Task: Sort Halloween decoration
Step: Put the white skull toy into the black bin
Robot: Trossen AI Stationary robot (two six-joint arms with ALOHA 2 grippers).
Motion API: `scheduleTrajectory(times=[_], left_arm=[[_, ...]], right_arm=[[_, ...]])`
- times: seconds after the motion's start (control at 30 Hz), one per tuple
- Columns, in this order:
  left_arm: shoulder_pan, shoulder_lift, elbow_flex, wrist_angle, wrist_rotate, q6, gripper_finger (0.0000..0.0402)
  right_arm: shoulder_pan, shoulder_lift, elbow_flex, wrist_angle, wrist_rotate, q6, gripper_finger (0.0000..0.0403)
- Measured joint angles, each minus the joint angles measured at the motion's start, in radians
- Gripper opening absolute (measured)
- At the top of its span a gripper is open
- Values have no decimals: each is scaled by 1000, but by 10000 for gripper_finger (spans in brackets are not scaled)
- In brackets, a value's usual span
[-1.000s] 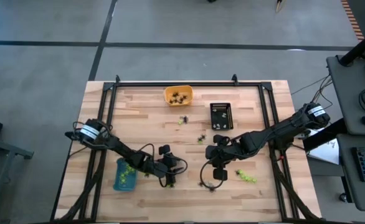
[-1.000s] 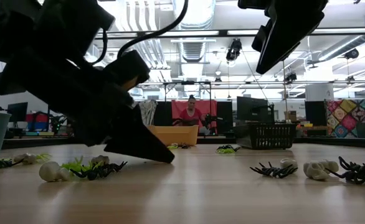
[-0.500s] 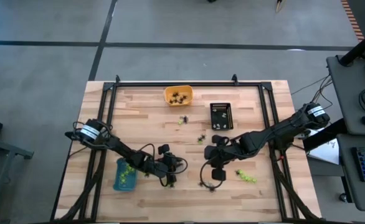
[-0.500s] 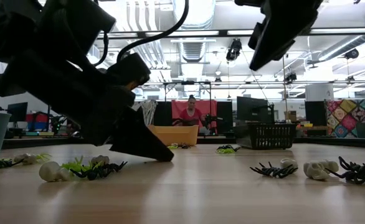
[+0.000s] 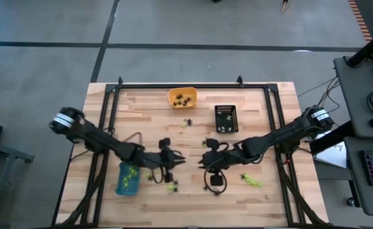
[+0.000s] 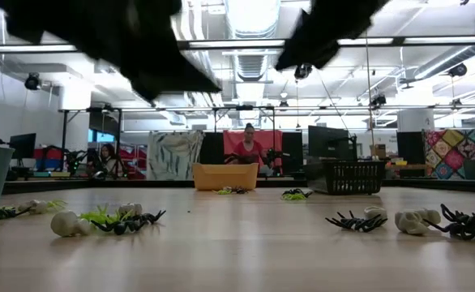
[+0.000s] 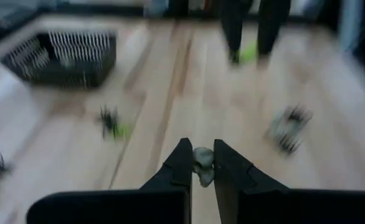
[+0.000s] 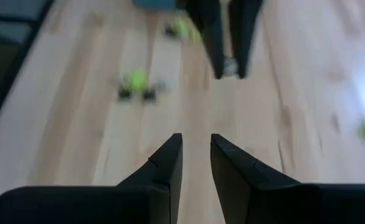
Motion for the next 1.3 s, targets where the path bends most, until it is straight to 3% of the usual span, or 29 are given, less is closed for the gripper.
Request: scheduleTrajectory(times=[0.17, 0.4, 0.67, 0.9, 1.3], left_arm=[[-3, -207, -38, 0, 34, -15, 7], [-12, -374, -126, 165, 101, -116, 7], [-11, -411, -279, 624, 159, -287, 7], [-7, -394, -376, 858, 99, -348, 7], [-1, -377, -388, 893, 88, -347, 7]], right_arm=[[10, 21, -1, 204, 42, -168, 73], [50, 81, -1, 509, 270, -501, 73], [60, 163, 38, 842, 395, -822, 73], [42, 223, 153, 867, 411, -1001, 87], [-17, 330, 299, 865, 419, -1045, 142]])
